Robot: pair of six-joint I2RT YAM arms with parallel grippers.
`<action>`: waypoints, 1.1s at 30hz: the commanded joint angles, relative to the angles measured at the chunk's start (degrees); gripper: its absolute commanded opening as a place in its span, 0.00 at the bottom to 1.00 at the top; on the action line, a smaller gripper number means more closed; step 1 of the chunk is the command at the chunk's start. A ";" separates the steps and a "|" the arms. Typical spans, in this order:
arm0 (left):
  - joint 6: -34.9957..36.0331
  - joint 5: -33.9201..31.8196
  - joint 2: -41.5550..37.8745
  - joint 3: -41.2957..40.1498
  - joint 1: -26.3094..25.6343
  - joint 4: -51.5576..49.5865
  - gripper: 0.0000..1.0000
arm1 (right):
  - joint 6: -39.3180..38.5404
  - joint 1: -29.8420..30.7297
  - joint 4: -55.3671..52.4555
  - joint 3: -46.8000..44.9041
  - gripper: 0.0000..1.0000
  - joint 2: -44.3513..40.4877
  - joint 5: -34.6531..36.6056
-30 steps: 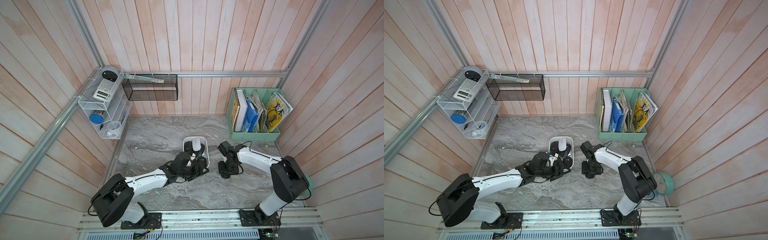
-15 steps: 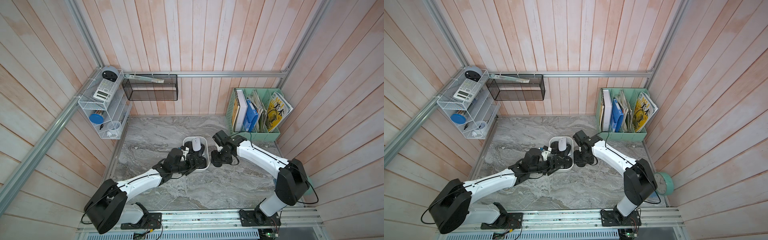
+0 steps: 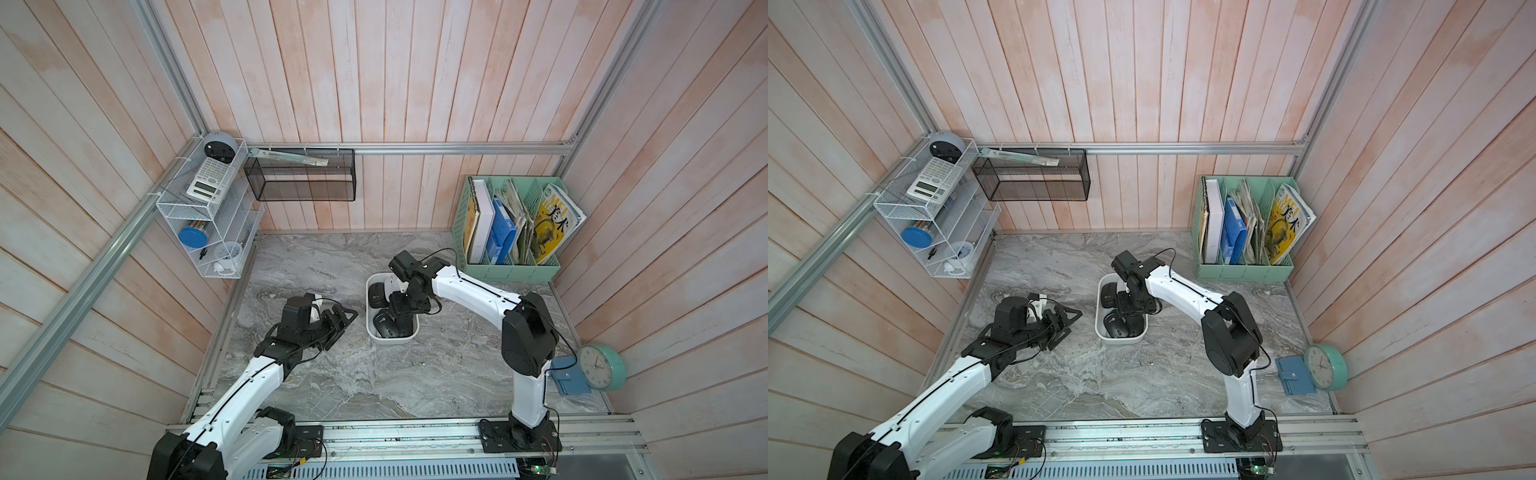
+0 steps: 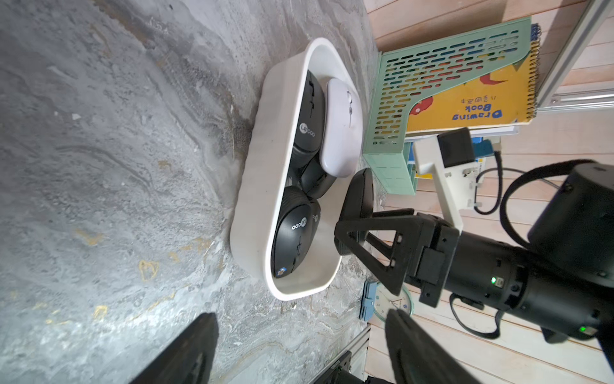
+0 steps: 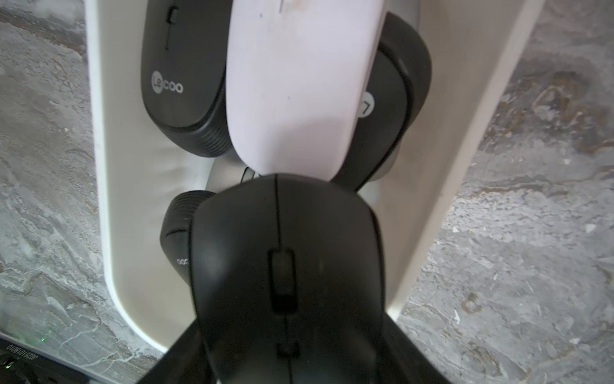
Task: Put the mouse in the storage box
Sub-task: Pick up the mouse from the center of the board, then place the mouse in the storage box.
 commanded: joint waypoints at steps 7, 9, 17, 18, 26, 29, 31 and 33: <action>1.22 1.22 -0.34 -0.62 0.44 -0.94 0.85 | -1.77 0.70 -1.96 0.45 0.61 2.62 -0.47; 1.22 1.30 0.01 -0.57 0.46 -0.91 0.85 | -1.86 0.71 -2.20 0.43 0.61 3.50 -0.78; 1.22 1.29 0.02 -0.88 0.46 -0.80 0.85 | -1.81 0.97 -1.88 -0.62 0.64 4.01 -0.70; 1.12 1.28 0.02 -1.03 0.45 -0.59 0.85 | -1.86 1.03 -1.70 -0.76 0.64 3.95 -0.61; 0.87 1.61 0.20 -1.58 0.47 -0.03 0.85 | -1.88 0.98 -2.27 -0.76 0.70 5.27 -0.26; 0.87 1.74 0.27 -1.76 0.47 0.10 0.85 | -1.95 0.98 -2.53 -0.74 0.74 5.25 -0.18; 0.78 1.83 0.29 -1.83 0.47 0.24 0.85 | -2.03 0.98 -2.65 -0.91 0.75 5.00 0.09; 0.78 1.79 0.31 -1.80 0.46 0.32 0.85 | -2.01 1.01 -2.82 -1.00 0.77 4.59 0.58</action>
